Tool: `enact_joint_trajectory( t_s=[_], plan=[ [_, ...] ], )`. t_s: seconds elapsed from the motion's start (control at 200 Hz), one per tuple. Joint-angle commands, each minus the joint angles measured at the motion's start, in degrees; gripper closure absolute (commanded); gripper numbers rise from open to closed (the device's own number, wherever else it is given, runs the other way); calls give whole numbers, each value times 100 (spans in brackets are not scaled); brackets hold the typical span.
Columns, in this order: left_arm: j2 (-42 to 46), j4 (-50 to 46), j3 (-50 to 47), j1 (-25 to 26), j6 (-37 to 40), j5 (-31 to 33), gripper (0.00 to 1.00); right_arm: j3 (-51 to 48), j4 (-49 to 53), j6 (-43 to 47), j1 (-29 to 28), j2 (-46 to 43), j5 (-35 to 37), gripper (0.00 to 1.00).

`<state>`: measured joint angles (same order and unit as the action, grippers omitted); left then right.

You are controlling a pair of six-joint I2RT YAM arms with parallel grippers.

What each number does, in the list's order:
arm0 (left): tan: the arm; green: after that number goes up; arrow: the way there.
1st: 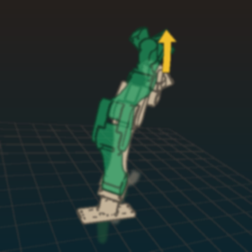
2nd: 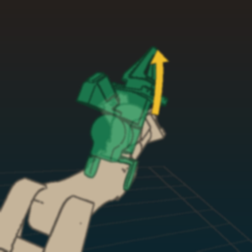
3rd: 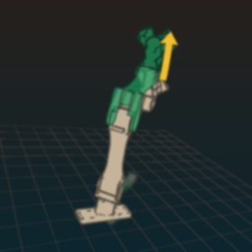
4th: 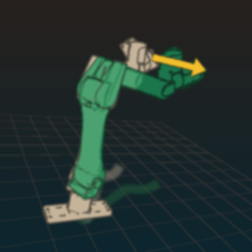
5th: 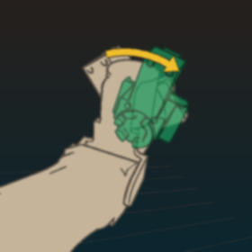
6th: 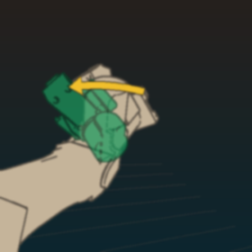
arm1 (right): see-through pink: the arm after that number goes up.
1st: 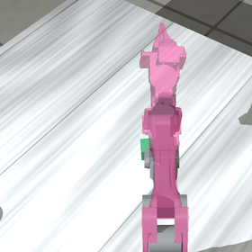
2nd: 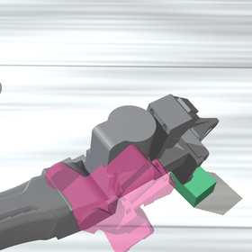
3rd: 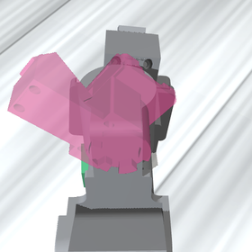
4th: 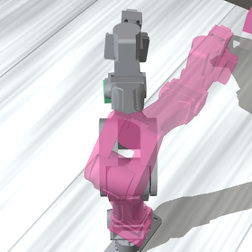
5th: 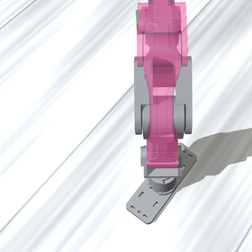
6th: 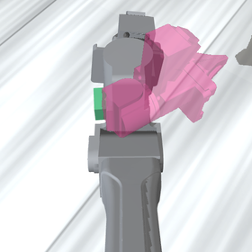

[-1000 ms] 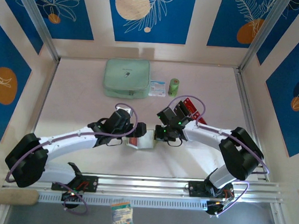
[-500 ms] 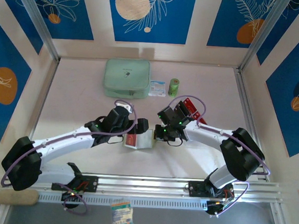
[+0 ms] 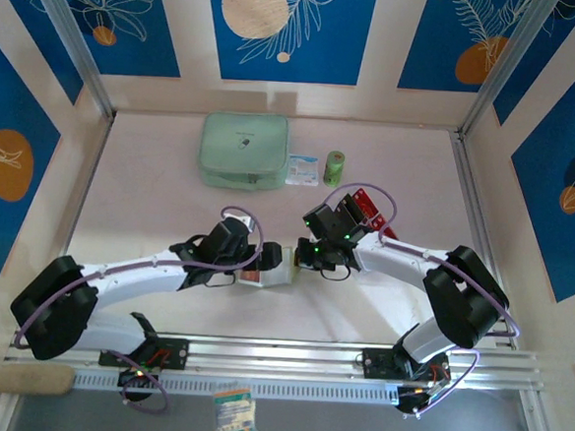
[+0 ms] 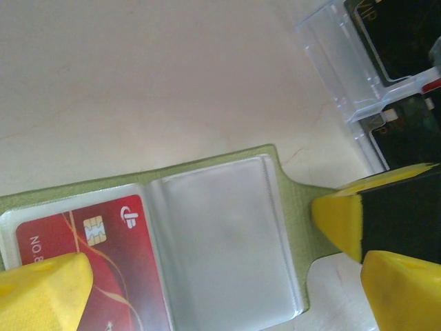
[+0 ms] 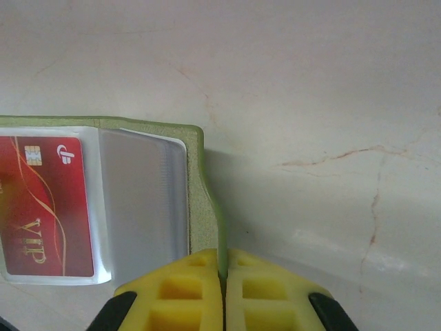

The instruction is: Put the credit cards into the card holder

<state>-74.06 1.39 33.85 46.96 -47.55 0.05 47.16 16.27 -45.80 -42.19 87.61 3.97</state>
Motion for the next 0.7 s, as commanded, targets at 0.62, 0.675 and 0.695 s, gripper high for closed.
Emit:
enact_joint_trajectory(
  t_s=[0.62,0.675,0.695],
  plan=[
    [-188,99,-235,68,578,273,0,175,87,44,397,-486,-604,81],
    [-196,75,-213,67,613,292,0,294,83,46,388,-379,-663,83],
    [-201,65,-211,68,627,298,0,343,84,53,381,-326,-675,84]
  ],
)
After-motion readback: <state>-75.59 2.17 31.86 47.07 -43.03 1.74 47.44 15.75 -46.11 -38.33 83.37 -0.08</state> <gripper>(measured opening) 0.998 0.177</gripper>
